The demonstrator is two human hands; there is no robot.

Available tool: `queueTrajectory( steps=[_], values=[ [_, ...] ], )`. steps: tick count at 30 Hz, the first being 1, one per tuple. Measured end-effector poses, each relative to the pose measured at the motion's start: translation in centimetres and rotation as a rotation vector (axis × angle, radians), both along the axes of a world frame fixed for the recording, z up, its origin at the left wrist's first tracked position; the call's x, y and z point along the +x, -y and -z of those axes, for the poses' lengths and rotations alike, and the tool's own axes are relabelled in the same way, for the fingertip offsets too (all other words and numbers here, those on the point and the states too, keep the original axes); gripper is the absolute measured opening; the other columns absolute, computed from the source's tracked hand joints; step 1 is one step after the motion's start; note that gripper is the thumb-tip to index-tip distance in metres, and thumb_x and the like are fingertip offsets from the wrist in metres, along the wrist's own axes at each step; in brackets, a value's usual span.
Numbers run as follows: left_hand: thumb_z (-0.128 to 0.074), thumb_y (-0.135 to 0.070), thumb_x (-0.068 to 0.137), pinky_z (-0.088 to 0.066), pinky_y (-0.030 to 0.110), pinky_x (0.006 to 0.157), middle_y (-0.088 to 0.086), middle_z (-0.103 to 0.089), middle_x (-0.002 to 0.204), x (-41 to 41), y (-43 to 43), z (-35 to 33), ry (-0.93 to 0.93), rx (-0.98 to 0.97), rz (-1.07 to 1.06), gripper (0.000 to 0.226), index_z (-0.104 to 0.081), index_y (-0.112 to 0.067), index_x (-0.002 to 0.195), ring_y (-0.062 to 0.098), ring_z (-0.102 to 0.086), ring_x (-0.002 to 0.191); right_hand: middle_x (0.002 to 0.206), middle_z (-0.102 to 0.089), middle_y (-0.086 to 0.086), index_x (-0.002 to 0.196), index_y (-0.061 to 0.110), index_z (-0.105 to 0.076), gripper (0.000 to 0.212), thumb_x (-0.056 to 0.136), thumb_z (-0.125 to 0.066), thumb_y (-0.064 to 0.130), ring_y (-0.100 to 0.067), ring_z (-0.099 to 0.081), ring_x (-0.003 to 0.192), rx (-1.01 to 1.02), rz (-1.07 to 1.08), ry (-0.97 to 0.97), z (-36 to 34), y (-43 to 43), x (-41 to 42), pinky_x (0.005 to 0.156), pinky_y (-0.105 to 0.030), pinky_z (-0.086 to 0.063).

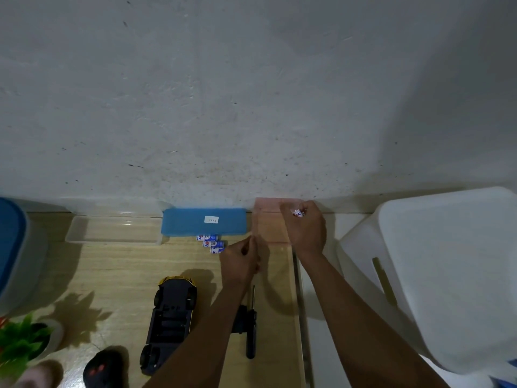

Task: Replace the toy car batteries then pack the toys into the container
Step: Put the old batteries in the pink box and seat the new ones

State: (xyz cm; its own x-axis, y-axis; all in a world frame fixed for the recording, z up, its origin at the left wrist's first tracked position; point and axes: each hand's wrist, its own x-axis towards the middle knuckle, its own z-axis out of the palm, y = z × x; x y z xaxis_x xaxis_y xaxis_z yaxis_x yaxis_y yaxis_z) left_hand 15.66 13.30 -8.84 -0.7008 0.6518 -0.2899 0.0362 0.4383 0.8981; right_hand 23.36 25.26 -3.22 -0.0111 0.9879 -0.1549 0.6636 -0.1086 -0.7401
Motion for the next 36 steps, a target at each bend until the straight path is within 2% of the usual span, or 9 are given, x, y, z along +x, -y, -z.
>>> queueTrajectory(
  steps=[6,10,14,16,20,24,29,32,36],
  values=[
    [-0.057,-0.022,0.098,-0.056,0.025,0.049,0.009,-0.069,0.058,-0.2,0.7,0.0,0.102,0.030,-0.099,0.035,-0.075,-0.004,0.074,0.018,-0.066,0.046,0.066,-0.060,0.007,0.065,0.021,-0.056,0.022,0.081,-0.069,0.029,-0.010,-0.056,0.065,-0.220,-0.185,-0.109,1.5,0.6,-0.9,0.065,-0.028,-0.044],
    [-0.058,-0.021,0.098,-0.056,0.024,0.049,0.010,-0.069,0.058,-0.2,0.9,-0.1,0.138,0.045,-0.114,0.033,-0.075,-0.006,0.074,0.018,-0.067,0.046,0.059,-0.052,0.004,0.060,0.020,-0.046,0.031,0.085,-0.064,0.021,-0.009,-0.048,0.055,-0.233,-0.489,0.044,1.6,0.9,-1.3,0.055,-0.025,-0.037],
    [-0.058,-0.021,0.098,-0.059,0.030,0.052,0.009,-0.070,0.059,-0.4,1.0,0.0,0.160,0.055,-0.101,0.030,-0.074,-0.012,0.074,0.021,-0.069,0.049,0.090,-0.068,-0.003,0.094,0.017,-0.064,0.010,0.095,-0.057,0.024,-0.016,-0.064,0.081,-0.167,-0.781,0.316,1.6,0.7,-1.9,0.064,-0.022,-0.044],
    [-0.057,-0.021,0.098,-0.060,0.032,0.054,0.009,-0.070,0.059,-0.4,1.0,-0.2,0.178,0.052,-0.107,0.032,-0.073,-0.017,0.071,0.023,-0.069,0.050,0.111,-0.068,-0.003,0.116,0.020,-0.063,0.021,0.096,-0.057,0.027,-0.019,-0.063,0.098,-0.159,-0.884,0.373,1.6,0.6,-1.7,0.074,-0.021,-0.042],
    [-0.058,-0.023,0.098,-0.060,0.031,0.056,0.006,-0.071,0.061,-0.7,1.0,-0.2,0.159,0.024,-0.092,0.033,-0.072,-0.021,0.069,0.018,-0.070,0.051,0.127,-0.064,0.003,0.131,0.027,-0.057,0.046,0.090,-0.064,0.045,-0.016,-0.061,0.110,-0.098,-0.891,0.359,1.9,0.3,-1.0,0.087,-0.025,-0.049],
    [-0.059,-0.024,0.097,-0.060,0.026,0.061,-0.003,-0.072,0.062,-0.9,0.8,0.1,0.150,-0.032,-0.088,0.026,-0.077,-0.018,0.080,0.010,-0.070,0.054,0.115,-0.068,0.007,0.121,0.028,-0.064,0.039,0.088,-0.063,0.049,-0.011,-0.062,0.100,-0.061,-0.791,0.283,1.4,0.4,0.4,0.080,-0.023,-0.047],
    [-0.061,-0.023,0.095,-0.050,0.009,0.051,-0.011,-0.069,0.056,-0.7,0.7,-0.3,0.192,-0.023,-0.130,0.024,-0.077,-0.017,0.078,0.003,-0.067,0.049,0.085,-0.066,0.007,0.090,0.021,-0.068,0.017,0.083,-0.063,0.036,-0.010,-0.061,0.076,0.496,-0.378,0.174,0.2,2.8,2.2,0.066,-0.026,-0.052],
    [-0.060,-0.021,0.096,-0.051,0.011,0.050,0.001,-0.072,0.062,-0.6,0.7,-0.3,0.227,-0.029,-0.150,0.023,-0.077,-0.011,0.086,0.007,-0.067,0.048,0.112,-0.065,-0.001,0.109,0.017,-0.068,0.029,0.089,-0.057,0.034,-0.016,-0.059,0.103,0.543,-0.348,0.183,0.5,3.3,2.4,0.084,-0.029,-0.051],
    [-0.055,-0.019,0.099,-0.056,0.022,0.052,0.010,-0.073,0.067,-0.6,1.1,-0.7,0.335,0.011,-0.147,0.023,-0.074,-0.010,0.090,0.018,-0.070,0.053,0.138,-0.054,0.002,0.126,0.026,-0.063,0.032,0.098,-0.051,0.034,-0.016,-0.057,0.116,0.255,-0.586,0.253,2.4,3.2,3.0,0.092,-0.026,-0.047]
  ],
)
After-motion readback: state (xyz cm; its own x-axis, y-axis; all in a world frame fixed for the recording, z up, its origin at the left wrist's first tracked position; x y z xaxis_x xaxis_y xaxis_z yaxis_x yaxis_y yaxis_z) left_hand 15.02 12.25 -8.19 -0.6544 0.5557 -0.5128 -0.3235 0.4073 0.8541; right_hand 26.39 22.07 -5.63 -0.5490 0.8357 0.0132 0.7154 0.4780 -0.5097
